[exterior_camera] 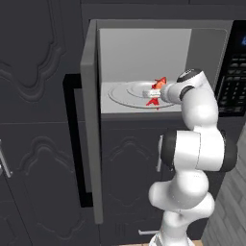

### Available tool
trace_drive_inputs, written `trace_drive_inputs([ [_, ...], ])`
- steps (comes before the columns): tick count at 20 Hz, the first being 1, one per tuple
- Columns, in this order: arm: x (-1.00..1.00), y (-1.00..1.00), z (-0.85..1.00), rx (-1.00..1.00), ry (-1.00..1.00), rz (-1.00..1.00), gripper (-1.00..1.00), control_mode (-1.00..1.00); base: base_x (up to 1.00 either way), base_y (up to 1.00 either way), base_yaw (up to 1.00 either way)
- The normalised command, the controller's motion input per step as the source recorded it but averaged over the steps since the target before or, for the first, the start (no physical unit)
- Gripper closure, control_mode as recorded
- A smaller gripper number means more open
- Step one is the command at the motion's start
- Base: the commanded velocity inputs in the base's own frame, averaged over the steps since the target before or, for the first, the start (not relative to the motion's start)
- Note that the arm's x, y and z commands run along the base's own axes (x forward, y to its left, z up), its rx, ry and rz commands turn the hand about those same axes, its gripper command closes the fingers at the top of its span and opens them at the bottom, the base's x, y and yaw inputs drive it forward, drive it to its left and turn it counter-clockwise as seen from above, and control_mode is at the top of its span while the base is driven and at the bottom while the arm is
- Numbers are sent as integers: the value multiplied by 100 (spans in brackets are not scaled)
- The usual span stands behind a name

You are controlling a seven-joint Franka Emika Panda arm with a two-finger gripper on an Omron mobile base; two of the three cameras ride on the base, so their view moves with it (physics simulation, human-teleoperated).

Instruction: Transport the fish from the fridge to the microwave and turn on the microwave.

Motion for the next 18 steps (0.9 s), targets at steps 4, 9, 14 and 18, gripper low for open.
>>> trace_drive_inputs([
  [4,48,11,100,0,40,-22,100,-100,0,0,0],
  [9,55,11,100,0,39,-12,100,-100,0,0,0],
  [14,61,19,100,0,40,-12,-100,-100,0,0,0],
  [18,52,1,100,2,39,-4,-100,-100,0,0,0],
])
